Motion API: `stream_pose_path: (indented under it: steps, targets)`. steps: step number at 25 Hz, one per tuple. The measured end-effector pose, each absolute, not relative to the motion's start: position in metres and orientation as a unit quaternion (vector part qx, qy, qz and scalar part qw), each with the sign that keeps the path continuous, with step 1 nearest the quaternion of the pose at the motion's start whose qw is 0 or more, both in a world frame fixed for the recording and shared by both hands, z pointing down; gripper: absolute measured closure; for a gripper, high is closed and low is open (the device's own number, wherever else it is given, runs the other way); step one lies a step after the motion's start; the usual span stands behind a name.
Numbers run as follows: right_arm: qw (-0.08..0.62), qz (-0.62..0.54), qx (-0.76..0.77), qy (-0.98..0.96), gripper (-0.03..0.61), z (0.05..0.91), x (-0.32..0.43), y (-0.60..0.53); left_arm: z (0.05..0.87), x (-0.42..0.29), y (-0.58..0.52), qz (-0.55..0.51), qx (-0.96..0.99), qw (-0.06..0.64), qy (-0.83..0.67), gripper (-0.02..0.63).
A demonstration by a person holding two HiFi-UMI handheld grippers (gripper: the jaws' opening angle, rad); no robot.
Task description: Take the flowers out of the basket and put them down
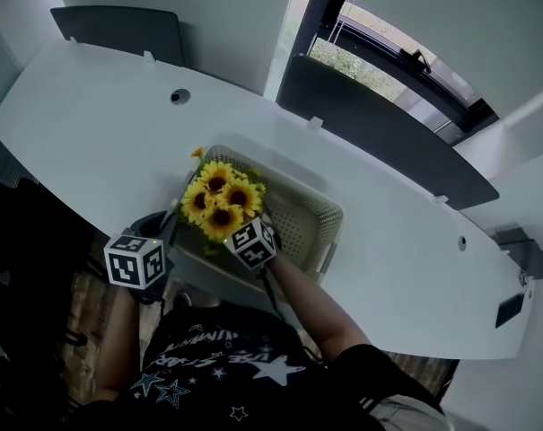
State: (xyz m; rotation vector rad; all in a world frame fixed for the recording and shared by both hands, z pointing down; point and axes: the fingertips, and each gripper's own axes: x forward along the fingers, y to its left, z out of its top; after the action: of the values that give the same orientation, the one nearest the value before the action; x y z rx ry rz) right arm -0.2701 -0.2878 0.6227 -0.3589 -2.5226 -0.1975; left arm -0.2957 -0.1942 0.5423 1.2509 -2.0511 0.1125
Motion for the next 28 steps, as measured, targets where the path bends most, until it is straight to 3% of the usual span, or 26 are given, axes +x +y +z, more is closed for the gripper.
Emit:
stream_pose_path:
  steps: [28]
  targets:
    - [0.248,-0.052,-0.091,-0.963,0.058,0.571,-0.272,-0.300,0.540,-0.297,-0.191,-0.011,0.491,0.352,-0.797,0.565]
